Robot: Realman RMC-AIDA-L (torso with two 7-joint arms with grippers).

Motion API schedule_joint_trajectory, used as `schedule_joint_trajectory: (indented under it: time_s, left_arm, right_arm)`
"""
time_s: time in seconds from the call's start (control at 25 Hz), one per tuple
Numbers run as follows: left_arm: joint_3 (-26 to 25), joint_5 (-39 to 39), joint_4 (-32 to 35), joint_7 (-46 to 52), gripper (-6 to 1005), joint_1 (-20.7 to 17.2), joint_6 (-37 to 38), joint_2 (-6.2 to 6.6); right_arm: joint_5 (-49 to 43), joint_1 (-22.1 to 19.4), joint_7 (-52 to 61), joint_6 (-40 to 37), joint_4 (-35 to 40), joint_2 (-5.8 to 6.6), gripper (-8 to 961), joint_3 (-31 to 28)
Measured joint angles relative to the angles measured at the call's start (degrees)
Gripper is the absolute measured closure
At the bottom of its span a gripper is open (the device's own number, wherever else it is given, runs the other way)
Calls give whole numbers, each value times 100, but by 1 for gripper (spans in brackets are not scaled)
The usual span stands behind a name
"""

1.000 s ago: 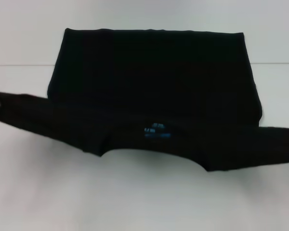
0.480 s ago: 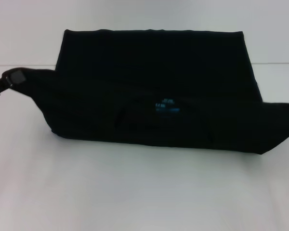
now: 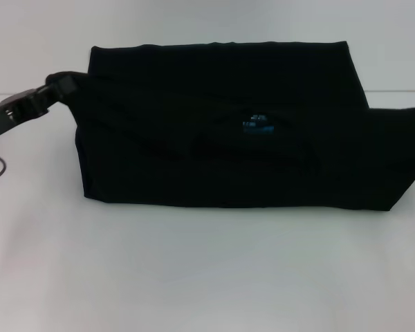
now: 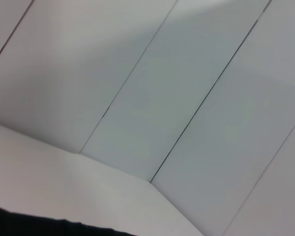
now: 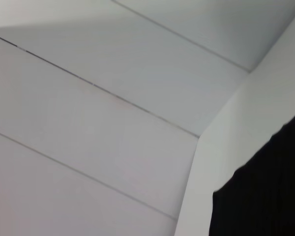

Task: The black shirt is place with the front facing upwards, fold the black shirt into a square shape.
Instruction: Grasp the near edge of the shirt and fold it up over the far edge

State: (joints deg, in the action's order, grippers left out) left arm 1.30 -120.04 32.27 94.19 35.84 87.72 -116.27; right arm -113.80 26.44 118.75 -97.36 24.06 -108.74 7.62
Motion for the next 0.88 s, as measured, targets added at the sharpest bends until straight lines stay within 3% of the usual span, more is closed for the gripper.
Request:
schedule_joint_trajectory:
  time_s: [0.2,0.64,0.88]
  left_arm:
    - [37,243,1,-338,969,49,-96,-139]
    - [237,578,-306,-874,968,76,-178,-163]
    - [878,578,-450,-950,968,277,-479,-201]
  right_arm:
    - [84,85,-269,61,-27,-50,887,4]
    - [262,185,-706,477,-2,-113,887,54]
    - [245,362,-911,920,-18,-180,887,299]
